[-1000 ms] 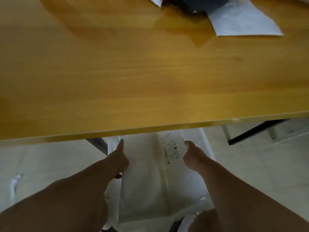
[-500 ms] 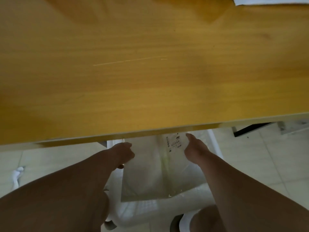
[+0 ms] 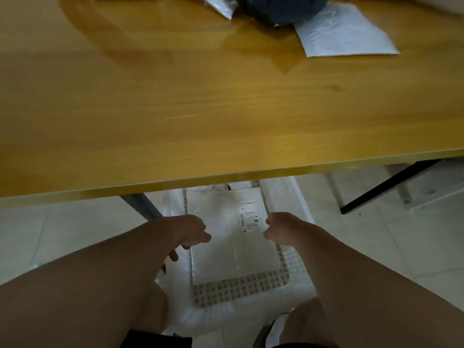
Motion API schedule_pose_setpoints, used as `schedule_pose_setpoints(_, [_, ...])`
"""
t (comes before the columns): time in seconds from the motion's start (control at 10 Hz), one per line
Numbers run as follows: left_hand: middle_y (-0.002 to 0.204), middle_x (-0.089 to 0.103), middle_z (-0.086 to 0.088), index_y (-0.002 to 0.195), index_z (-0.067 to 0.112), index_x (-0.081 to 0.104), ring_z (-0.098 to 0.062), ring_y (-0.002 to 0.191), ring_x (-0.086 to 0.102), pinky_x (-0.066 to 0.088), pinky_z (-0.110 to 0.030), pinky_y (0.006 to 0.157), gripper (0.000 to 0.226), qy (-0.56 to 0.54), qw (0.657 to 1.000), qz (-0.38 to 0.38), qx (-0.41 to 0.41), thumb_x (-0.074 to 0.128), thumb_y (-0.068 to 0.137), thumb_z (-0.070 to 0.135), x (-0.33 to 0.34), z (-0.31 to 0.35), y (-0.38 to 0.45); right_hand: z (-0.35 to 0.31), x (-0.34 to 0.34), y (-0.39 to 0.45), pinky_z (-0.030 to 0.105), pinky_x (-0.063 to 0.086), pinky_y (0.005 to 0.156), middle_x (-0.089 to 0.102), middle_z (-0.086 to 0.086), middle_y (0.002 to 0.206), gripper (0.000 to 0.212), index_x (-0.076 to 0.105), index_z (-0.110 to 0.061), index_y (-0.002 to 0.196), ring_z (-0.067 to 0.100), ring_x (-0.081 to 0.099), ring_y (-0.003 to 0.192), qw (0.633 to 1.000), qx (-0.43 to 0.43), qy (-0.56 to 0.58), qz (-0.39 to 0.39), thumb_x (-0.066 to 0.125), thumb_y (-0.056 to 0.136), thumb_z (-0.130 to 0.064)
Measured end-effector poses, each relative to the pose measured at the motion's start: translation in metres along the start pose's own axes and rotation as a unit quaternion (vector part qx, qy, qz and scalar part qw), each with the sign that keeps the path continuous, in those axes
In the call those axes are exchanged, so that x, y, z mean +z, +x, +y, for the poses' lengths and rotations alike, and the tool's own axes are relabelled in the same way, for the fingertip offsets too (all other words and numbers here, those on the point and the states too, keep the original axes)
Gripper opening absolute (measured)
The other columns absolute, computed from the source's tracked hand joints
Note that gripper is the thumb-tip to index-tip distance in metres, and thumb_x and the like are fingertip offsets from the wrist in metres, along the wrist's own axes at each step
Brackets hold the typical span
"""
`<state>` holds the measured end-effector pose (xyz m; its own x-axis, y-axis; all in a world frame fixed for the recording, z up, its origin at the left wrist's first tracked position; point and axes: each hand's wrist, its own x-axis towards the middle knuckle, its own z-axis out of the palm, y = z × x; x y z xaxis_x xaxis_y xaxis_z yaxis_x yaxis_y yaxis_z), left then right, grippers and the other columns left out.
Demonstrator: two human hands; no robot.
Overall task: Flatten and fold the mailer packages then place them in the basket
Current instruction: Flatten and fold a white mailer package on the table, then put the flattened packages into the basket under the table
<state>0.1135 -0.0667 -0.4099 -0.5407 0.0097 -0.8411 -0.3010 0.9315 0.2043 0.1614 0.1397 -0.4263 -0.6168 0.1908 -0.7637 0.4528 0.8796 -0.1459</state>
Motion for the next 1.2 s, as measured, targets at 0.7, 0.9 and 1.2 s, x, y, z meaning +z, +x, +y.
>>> schedule_pose_setpoints(0.7, [0.116,0.066,-0.011,0.141,0.008,0.046,-0.028,0.115,0.061,0.052,-0.055,0.093,0.049,0.066,0.987,-0.090,0.120,0.050,0.101,0.036,-0.079,0.008,-0.230,-0.076,-0.104,-0.226,0.038,0.056,0.087,0.063,0.003,0.129,0.042,0.052,-0.015,0.139,0.017,0.065,0.107,0.993,-0.113,0.018,-0.010,0.054,0.100,-0.028])
schedule_pose_setpoints(0.9, [0.103,0.069,-0.010,0.124,0.007,0.055,-0.023,0.091,0.070,0.059,-0.044,0.081,0.033,0.045,0.980,-0.003,0.194,0.053,0.100,0.030,-0.110,0.017,-0.266,-0.091,-0.131,-0.251,0.031,0.052,0.070,0.070,0.009,0.093,0.023,0.062,-0.006,0.113,0.018,0.064,0.072,0.985,-0.142,0.075,0.058,0.053,0.098,-0.022])
schedule_pose_setpoints(1.2, [0.129,0.056,-0.003,0.131,0.021,0.054,-0.022,0.110,0.055,0.049,-0.038,0.097,0.036,-0.063,0.902,0.301,0.303,0.052,0.099,0.037,-0.161,0.034,-0.228,-0.103,-0.184,-0.211,0.030,0.050,0.082,0.060,0.004,0.116,0.024,0.064,-0.018,0.116,0.021,0.057,0.100,0.906,-0.164,0.057,0.385,0.050,0.096,-0.020])
